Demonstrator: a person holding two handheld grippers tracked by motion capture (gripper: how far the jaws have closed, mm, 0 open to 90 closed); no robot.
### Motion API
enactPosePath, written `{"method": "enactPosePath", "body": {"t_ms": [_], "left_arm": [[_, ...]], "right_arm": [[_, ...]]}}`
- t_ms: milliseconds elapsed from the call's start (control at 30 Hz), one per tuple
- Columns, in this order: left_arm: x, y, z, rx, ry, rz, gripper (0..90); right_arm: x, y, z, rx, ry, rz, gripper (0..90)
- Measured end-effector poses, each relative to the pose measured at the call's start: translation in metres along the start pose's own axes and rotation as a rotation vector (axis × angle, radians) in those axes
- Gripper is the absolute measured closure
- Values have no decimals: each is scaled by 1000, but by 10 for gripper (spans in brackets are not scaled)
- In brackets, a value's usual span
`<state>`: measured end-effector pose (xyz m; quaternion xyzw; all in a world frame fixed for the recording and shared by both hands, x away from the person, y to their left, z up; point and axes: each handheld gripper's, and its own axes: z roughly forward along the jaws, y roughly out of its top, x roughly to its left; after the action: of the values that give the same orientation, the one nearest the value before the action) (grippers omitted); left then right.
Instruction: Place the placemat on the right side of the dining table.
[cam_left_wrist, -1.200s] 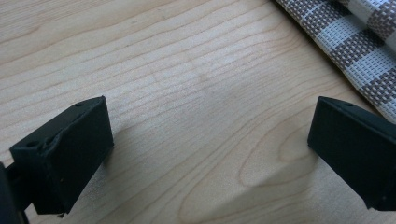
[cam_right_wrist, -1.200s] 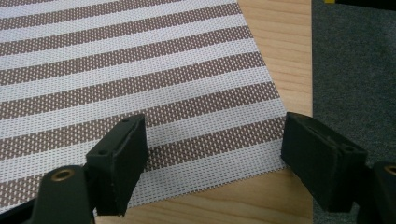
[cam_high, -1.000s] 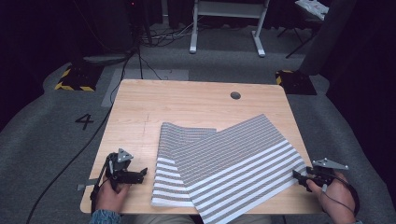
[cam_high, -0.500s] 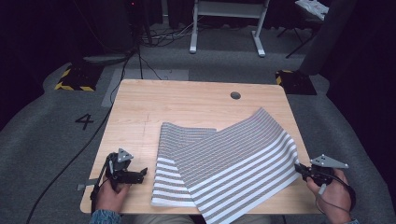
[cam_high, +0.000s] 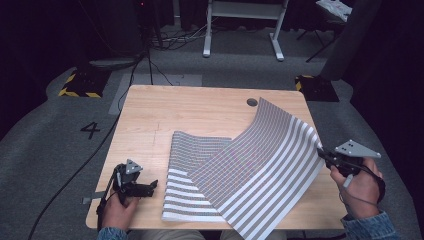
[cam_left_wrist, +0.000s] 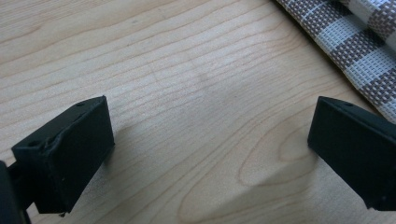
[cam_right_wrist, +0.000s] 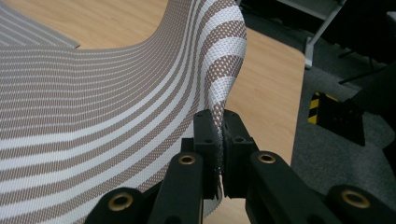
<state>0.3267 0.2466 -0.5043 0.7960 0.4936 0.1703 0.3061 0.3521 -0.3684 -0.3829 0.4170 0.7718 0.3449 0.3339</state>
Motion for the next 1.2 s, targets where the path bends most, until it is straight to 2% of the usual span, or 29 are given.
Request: {"method": "enactPosePath", "body": {"t_ms": [367, 500, 633, 667, 700, 767, 800, 833, 900, 1033, 1067, 1133, 1200], "left_arm": [[0, 0, 0, -3, -4, -2, 4], [0, 0, 0, -2, -3, -2, 4], [0, 0, 0, -5, -2, -2, 4], [0, 0, 0, -5, -1, -2, 4], [0, 0, 0, -5, -2, -2, 4], [0, 0, 0, -2, -3, -1, 3], [0, 0, 0, -2, -3, -1, 3], [0, 0, 0, 2, -2, 1, 3], [1, 0, 0, 5, -6, 1, 2], [0, 1, 0, 0, -1, -2, 2], [0, 1, 0, -1, -2, -2, 2], [0, 1, 1, -3, -4, -6, 1], [0, 1, 1, 0, -3, -3, 1]], "right_arm": [[-18, 38, 19, -9, -41, -30, 874], [-29, 58, 35, -1, -82, -46, 873], [-38, 65, 49, -5, -112, -72, 846], [-42, 65, 55, -26, -137, -85, 786], [-51, 60, 68, -60, -195, -79, 588], [-57, 52, 75, -67, -220, -39, 479], [-57, 52, 75, -67, -220, -39, 479], [-58, 48, 76, -75, -221, -15, 447], [-59, 42, 73, -67, -217, -13, 431], [-56, 35, 63, -85, -177, 20, 428], [-52, 33, 60, -93, -160, 32, 425], [-42, 31, 51, -89, -123, 17, 420], [-38, 31, 48, -85, -118, 14, 419]]}}
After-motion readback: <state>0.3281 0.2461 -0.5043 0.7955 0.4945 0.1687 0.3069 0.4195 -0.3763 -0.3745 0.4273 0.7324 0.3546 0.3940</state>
